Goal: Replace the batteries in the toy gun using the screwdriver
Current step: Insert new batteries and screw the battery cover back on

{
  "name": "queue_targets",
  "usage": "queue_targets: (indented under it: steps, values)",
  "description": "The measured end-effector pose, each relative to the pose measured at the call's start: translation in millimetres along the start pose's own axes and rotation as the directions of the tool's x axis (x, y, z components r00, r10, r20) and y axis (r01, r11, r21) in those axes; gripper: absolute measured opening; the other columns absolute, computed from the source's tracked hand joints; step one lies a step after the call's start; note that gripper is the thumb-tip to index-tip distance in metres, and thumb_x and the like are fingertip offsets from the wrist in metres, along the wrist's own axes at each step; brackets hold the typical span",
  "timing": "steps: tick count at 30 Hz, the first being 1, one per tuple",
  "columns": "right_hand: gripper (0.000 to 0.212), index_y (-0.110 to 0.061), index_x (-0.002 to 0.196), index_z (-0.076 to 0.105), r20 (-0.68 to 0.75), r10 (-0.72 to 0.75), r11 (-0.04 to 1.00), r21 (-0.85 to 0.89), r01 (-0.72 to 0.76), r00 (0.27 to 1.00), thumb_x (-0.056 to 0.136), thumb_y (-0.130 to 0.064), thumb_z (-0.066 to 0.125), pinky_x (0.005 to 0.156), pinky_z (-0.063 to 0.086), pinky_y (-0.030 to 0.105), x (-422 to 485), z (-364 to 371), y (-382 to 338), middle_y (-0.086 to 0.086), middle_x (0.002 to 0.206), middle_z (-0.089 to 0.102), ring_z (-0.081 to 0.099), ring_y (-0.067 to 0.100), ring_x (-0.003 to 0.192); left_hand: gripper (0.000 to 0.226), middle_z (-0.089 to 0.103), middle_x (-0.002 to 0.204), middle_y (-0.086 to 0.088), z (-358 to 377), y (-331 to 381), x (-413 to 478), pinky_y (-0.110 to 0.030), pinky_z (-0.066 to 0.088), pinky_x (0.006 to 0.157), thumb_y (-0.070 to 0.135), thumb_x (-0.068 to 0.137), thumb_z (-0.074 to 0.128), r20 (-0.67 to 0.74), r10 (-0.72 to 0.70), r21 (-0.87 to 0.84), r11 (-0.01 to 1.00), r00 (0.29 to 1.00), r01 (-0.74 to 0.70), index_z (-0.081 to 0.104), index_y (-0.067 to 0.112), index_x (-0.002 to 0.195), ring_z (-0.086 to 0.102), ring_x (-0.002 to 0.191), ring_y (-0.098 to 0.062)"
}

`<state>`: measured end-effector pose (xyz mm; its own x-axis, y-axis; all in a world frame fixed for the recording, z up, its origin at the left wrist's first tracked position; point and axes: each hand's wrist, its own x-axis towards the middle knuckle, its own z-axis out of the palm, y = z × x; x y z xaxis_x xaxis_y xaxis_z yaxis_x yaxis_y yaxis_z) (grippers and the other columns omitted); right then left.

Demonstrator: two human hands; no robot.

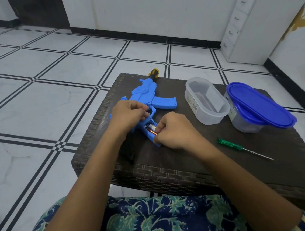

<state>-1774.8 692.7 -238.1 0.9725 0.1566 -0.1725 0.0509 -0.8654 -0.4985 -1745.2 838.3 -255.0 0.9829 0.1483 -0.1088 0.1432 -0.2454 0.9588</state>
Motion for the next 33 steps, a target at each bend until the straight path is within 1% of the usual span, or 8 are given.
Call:
queue_targets:
  steps: [7,10,12,14,21,24,28,33]
  values:
    - [0.026,-0.013,0.102,0.071,-0.015,-0.027,0.996,-0.080,0.026,1.000,0.080,-0.025,0.071,0.081,0.047,0.029,0,1,-6,0.004,0.105,0.068,0.061,0.023,0.101,0.022,0.073,0.078,-0.009,0,0,-1,-0.026,0.054,0.076,-0.004,0.077,0.060,0.003,0.008,0.010,1.000,1.000,-0.008,0.070,0.016,0.075,0.063,0.069,-0.015]
    - [0.015,-0.014,0.091,0.071,0.066,-0.084,0.996,-0.001,0.084,0.994,0.078,-0.020,0.077,0.076,0.051,0.027,1,-14,4,-0.005,0.088,0.068,0.064,0.013,0.087,0.024,0.072,0.077,-0.007,-1,1,0,-0.027,0.054,0.077,-0.004,0.078,0.060,0.009,0.006,0.008,1.000,1.000,-0.006,0.070,0.017,0.073,0.064,0.071,-0.016]
    - [0.024,-0.019,0.093,0.069,0.116,-0.147,0.989,0.037,0.144,0.982,0.074,-0.020,0.083,0.066,0.045,0.017,2,-23,14,-0.013,0.081,0.061,0.057,0.002,0.071,0.023,0.073,0.077,-0.007,-2,0,0,-0.028,0.055,0.078,-0.004,0.077,0.061,0.013,0.005,0.007,1.000,1.000,-0.005,0.070,0.017,0.073,0.064,0.071,-0.016]
    - [0.032,-0.021,0.096,0.069,0.117,-0.190,0.981,0.070,0.182,0.975,0.069,-0.023,0.087,0.065,0.045,0.016,5,-27,23,-0.011,0.084,0.060,0.053,0.001,0.067,0.023,0.073,0.079,-0.009,-2,0,0,-0.030,0.055,0.079,-0.003,0.077,0.062,0.012,0.004,0.009,1.000,1.000,-0.004,0.070,0.018,0.073,0.064,0.072,-0.016]
    - [0.028,-0.024,0.086,0.072,0.089,-0.273,0.948,0.191,0.253,0.958,0.065,-0.023,0.090,0.069,0.050,0.024,15,-23,36,-0.005,0.084,0.062,0.055,0.006,0.072,0.024,0.073,0.080,-0.009,0,0,-1,-0.032,0.056,0.082,-0.003,0.077,0.062,0.002,0.009,0.006,1.000,1.000,-0.009,0.069,0.019,0.073,0.066,0.076,-0.018]
    - [0.026,-0.021,0.087,0.074,0.101,-0.269,0.937,0.256,0.236,0.958,0.066,-0.020,0.089,0.065,0.047,0.020,18,-24,39,-0.001,0.082,0.062,0.055,0.010,0.069,0.023,0.073,0.082,-0.010,0,0,-1,-0.030,0.055,0.080,-0.003,0.077,0.061,0.010,0.007,0.006,1.000,1.000,-0.007,0.070,0.018,0.074,0.066,0.076,-0.018]
    - [0.025,-0.023,0.085,0.072,0.067,-0.311,0.934,0.207,0.292,0.948,0.067,-0.021,0.089,0.061,0.045,0.012,19,-20,37,-0.002,0.082,0.059,0.053,0.008,0.069,0.023,0.073,0.082,-0.012,0,-2,1,-0.029,0.054,0.076,-0.004,0.077,0.061,0.016,0.005,-0.009,1.000,1.000,-0.005,0.070,0.017,0.076,0.064,0.073,-0.018]
    - [0.020,-0.021,0.095,0.073,0.053,-0.408,0.907,0.140,0.398,0.911,0.077,-0.015,0.081,0.072,0.044,0.012,18,-15,38,-0.005,0.088,0.055,0.055,0.009,0.080,0.023,0.073,0.081,-0.010,0,-3,2,-0.029,0.055,0.078,-0.004,0.078,0.061,0.009,0.012,-0.002,1.000,1.000,-0.012,0.070,0.017,0.077,0.066,0.075,-0.018]
